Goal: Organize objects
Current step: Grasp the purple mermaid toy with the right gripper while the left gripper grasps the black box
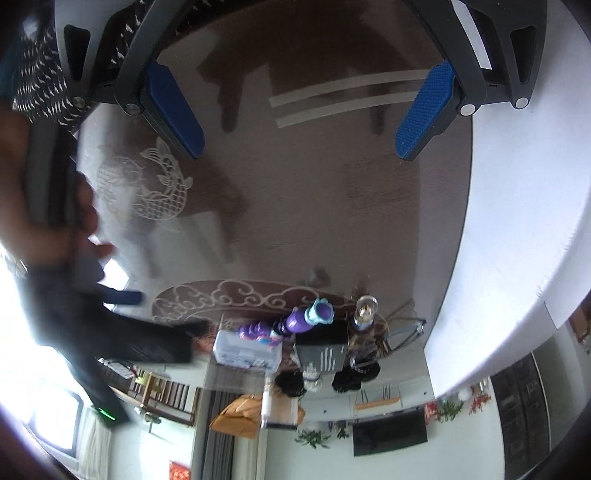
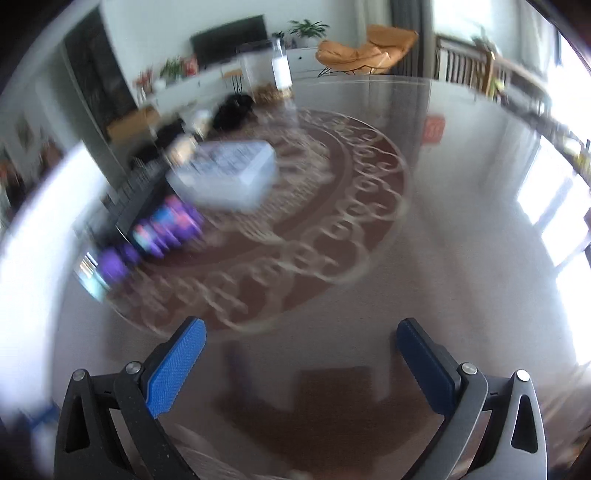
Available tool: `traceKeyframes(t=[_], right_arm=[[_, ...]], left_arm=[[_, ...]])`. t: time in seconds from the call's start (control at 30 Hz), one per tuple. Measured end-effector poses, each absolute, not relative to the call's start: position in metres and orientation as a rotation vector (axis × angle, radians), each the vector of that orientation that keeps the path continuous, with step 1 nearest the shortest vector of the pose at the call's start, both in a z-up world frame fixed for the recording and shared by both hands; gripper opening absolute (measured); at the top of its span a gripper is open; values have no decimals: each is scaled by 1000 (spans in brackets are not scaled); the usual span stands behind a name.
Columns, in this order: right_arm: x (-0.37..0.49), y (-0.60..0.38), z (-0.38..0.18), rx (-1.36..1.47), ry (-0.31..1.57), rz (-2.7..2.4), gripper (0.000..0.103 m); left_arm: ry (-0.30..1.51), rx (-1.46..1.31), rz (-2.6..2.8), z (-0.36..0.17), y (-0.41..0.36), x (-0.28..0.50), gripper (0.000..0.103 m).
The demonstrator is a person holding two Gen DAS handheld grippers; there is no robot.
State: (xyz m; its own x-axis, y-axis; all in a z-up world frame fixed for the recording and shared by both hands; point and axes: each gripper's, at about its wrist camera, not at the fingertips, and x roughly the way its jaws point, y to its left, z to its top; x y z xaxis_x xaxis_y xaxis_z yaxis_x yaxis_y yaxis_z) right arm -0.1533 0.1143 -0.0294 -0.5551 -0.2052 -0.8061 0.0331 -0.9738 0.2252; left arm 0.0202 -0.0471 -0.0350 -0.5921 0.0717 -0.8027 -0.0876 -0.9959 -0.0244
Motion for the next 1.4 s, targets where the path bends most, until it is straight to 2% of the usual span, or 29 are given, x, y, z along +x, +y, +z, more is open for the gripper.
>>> traceKeyframes(t=[0.1,0.23,0.37,0.5,0.63,0.7,0.77,0.83,0.87,0.93,1.0,1.2,1.4], right_arm=[[-185,77,-21,1413,-347,-2555,103],[-220,44,-33,1523,-277,-2550,103],[-223,43,-41,1503,-300,-2533,102],[-215,28,-43,1539,-76,-2430,103],[-214,23,-45,1562,-81,-2440,103],[-216,16,-47,1567,-20,-2457,103],[-212,12,-47,1548,71,-2486,97],[-200,13,-47,1500,158,-2524,78],[-194,17,-46,1470,189,-2536,73],[-182,27,-44,1409,197,-2545,47],[-170,42,-43,1376,198,-2559,33],[-135,105,-44,1320,178,-2654,29],[-125,133,-44,1275,132,-2692,30]], left_arm=[[37,-1344,2730,-29,-48,24,103],[-1,-1355,2725,-28,-53,29,103],[-48,-1350,2718,-30,-58,36,103],[-34,-1386,2704,-38,-56,32,103],[-48,-1389,2691,-38,-54,31,103],[-14,-1380,2706,-35,-53,32,103],[16,-1373,2721,-33,-55,35,103],[10,-1379,2723,-34,-57,36,103],[2,-1388,2717,-36,-58,36,103],[2,-1411,2700,-41,-56,31,103],[30,-1440,2680,-46,-50,28,103],[56,-1445,2660,-38,-42,15,103],[-74,-1422,2671,14,-45,-84,103]])
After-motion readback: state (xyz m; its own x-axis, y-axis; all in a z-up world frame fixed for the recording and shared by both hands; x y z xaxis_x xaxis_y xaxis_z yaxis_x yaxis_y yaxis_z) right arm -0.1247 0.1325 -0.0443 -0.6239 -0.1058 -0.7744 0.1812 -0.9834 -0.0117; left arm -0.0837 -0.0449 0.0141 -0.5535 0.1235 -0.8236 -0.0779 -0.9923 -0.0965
